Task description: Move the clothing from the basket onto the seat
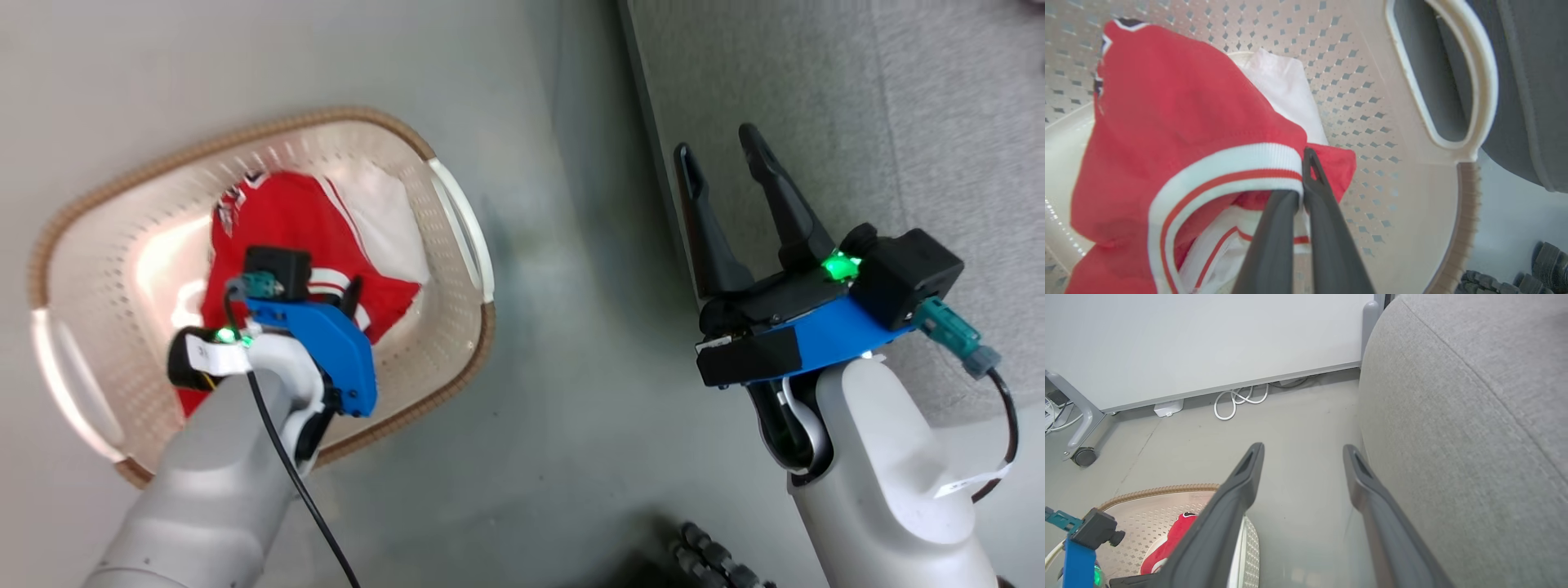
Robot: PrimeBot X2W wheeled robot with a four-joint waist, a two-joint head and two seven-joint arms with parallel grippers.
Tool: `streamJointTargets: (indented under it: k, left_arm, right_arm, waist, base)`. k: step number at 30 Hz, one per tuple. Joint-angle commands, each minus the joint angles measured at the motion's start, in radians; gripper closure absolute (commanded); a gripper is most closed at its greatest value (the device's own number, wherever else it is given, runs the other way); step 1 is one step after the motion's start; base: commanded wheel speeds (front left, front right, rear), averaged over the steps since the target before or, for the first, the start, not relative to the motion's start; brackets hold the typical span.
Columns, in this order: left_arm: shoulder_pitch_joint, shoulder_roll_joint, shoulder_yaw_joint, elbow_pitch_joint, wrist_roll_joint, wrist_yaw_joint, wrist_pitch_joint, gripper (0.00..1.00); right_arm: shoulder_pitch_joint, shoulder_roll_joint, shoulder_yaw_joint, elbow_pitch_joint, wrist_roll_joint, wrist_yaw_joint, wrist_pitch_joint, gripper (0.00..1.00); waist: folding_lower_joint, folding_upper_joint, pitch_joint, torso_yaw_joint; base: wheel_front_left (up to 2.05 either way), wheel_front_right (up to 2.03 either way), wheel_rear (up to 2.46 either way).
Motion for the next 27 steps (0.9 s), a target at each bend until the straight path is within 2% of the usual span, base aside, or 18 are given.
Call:
streamJointTargets:
  k: [1, 14, 27]
  left_arm:
    - [0.014, -0.009, -0.013, -0.014, -0.010, -0.003, -0.018, 1.00]
    - [0.099, -0.064, -0.169, -0.116, -0.067, -0.003, -0.103, 1.00]
    - [0.076, -0.077, -0.310, -0.221, -0.137, -0.003, -0.172, 1.00]
  right_arm:
    - [0.019, 0.001, -0.002, 0.015, -0.015, 0.000, -0.003, 0.00]
    - [0.105, 0.001, -0.023, 0.130, -0.106, 0.000, 0.013, 0.00]
    - [0.241, 0.001, -0.047, 0.139, -0.125, 0.000, 0.083, 0.00]
  waist:
    - [0.0000, 0.0000, -0.093, 0.037]
    - [0.0000, 0.0000, -0.408, 0.122]
    - [0.0000, 0.0000, -0.665, 0.189]
  base:
    - [0.00, 0.00, 0.00]
    - [0.00, 0.00, 0.00]
    - [0.00, 0.00, 0.00]
